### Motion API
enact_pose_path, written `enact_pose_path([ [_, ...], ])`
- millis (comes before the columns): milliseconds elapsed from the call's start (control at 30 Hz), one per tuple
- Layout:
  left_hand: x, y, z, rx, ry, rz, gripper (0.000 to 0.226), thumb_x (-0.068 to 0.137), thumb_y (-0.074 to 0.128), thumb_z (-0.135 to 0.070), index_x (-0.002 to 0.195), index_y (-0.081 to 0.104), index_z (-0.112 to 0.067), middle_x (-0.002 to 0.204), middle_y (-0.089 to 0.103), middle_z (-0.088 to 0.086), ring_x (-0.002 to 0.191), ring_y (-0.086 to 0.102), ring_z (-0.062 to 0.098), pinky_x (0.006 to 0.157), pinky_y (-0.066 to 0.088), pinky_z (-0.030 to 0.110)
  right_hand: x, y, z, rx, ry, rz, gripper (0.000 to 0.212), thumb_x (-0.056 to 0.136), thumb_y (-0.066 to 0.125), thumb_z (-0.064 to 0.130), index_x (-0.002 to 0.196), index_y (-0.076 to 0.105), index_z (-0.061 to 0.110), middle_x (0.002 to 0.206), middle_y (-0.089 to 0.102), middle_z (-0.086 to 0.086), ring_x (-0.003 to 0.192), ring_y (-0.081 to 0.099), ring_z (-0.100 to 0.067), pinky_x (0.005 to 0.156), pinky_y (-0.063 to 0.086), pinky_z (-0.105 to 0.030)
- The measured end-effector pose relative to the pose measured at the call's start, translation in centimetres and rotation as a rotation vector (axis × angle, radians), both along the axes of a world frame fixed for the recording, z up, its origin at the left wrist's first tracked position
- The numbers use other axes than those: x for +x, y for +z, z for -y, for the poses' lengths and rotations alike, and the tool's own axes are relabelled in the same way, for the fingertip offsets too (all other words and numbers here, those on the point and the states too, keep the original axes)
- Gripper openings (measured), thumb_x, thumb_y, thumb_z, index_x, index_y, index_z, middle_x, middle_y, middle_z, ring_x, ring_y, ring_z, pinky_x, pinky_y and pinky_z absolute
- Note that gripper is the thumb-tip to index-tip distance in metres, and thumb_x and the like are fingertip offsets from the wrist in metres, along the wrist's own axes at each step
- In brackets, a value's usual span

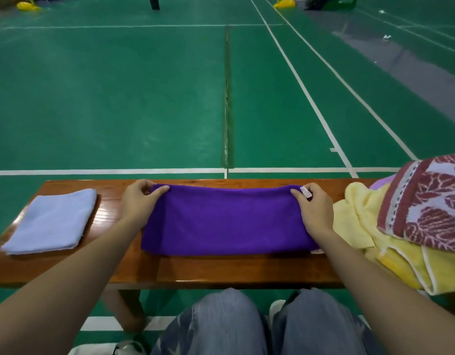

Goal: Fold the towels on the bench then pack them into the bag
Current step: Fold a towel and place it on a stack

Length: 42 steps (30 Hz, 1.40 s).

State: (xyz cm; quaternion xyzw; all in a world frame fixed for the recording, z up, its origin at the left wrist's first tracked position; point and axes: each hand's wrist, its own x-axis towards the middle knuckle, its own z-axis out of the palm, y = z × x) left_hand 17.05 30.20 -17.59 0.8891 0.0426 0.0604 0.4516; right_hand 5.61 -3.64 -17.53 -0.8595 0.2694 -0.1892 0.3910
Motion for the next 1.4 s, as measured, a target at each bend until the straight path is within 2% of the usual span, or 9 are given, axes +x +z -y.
enact_pose_path([
  [200,1.8,-1.9,0.1,0.365,0.036,0.121,0.031,0.078,0.068,-0.051,0.083,0.065,-0.021,0.087,0.064,0.002,0.089,0.056,0.028,0.073,0.049,0.044,1.8,-1.4,0.8,-0.255,-0.060,-0.099,0.029,0.092,0.057,0.034,0.101,0.063,0.008,0.106,0.056,-0.009,0.098,0.048,-0.021,0.077,0.033,-0.025],
  [400,1.2,-1.8,0.1,0.279,0.041,0.062,0.040,0.082,0.064,-0.050,0.109,0.058,-0.021,0.105,0.058,0.005,0.102,0.052,0.028,0.086,0.046,0.047,1.6,-0.5,0.8,-0.135,-0.059,-0.118,0.045,0.089,0.061,0.038,0.125,0.049,0.015,0.119,0.054,-0.008,0.111,0.048,-0.024,0.090,0.042,-0.034],
  [500,-0.6,-1.0,-0.3,0.414,-0.081,0.183,0.038,0.086,0.063,-0.038,0.119,0.058,-0.018,0.118,0.052,0.010,0.111,0.047,0.030,0.093,0.041,0.047,0.4,0.2,0.8,-0.083,0.037,-0.175,0.061,0.084,0.068,0.034,0.135,0.037,0.022,0.127,0.049,-0.010,0.116,0.048,-0.026,0.095,0.047,-0.041],
  [600,-2.3,-0.8,-1.0,0.541,-0.323,0.301,0.034,0.086,0.065,-0.034,0.116,0.063,-0.019,0.124,0.054,0.009,0.114,0.049,0.032,0.095,0.041,0.048,-1.1,1.0,0.5,-0.135,0.151,-0.297,0.068,0.081,0.072,0.028,0.136,0.032,0.027,0.129,0.044,-0.014,0.110,0.049,-0.028,0.091,0.046,-0.037],
  [733,-4.7,-1.1,-1.7,0.609,-0.573,0.041,0.060,0.085,0.060,-0.047,0.139,0.043,-0.028,0.148,0.035,-0.001,0.136,0.031,0.021,0.112,0.027,0.041,-2.1,1.8,-0.2,-0.052,0.266,-0.393,0.050,0.083,0.069,0.016,0.123,0.042,0.029,0.134,0.037,-0.016,0.101,0.049,-0.024,0.085,0.044,-0.029],
  [833,-5.5,-0.8,-2.3,0.613,-0.584,-0.065,0.069,0.084,0.059,-0.049,0.144,0.031,-0.030,0.154,0.024,-0.004,0.140,0.022,0.018,0.115,0.022,0.038,-2.3,2.0,-0.4,0.049,0.313,-0.423,0.040,0.081,0.068,0.006,0.110,0.053,0.030,0.142,0.035,-0.013,0.121,0.043,-0.029,0.086,0.042,-0.029],
  [1100,-7.0,0.4,-3.5,0.650,-0.636,-0.177,0.078,0.080,0.063,-0.053,0.145,0.027,-0.032,0.156,0.018,-0.007,0.142,0.017,0.015,0.115,0.023,0.037,-3.5,3.6,-0.6,0.311,0.405,-0.404,0.044,0.088,0.052,-0.003,0.120,0.057,0.026,0.148,0.029,-0.006,0.104,0.040,-0.017,0.058,0.043,-0.018],
  [1233,-7.4,0.5,-3.4,0.654,-0.630,-0.195,0.077,0.081,0.062,-0.052,0.146,0.026,-0.031,0.156,0.016,-0.007,0.143,0.016,0.015,0.115,0.022,0.037,-3.8,4.0,-0.5,0.241,0.490,-0.495,0.041,0.091,0.050,0.002,0.124,0.052,0.026,0.149,0.027,-0.007,0.100,0.044,-0.015,0.059,0.046,-0.017],
  [1400,-7.8,0.9,-3.3,0.655,-0.625,-0.224,0.078,0.081,0.062,-0.052,0.146,0.025,-0.031,0.156,0.015,-0.007,0.143,0.015,0.016,0.116,0.022,0.038,-4.7,3.7,-0.1,0.421,0.437,-0.368,0.044,0.088,0.055,-0.004,0.118,0.057,0.028,0.142,0.035,-0.004,0.102,0.047,-0.014,0.069,0.054,-0.025],
])
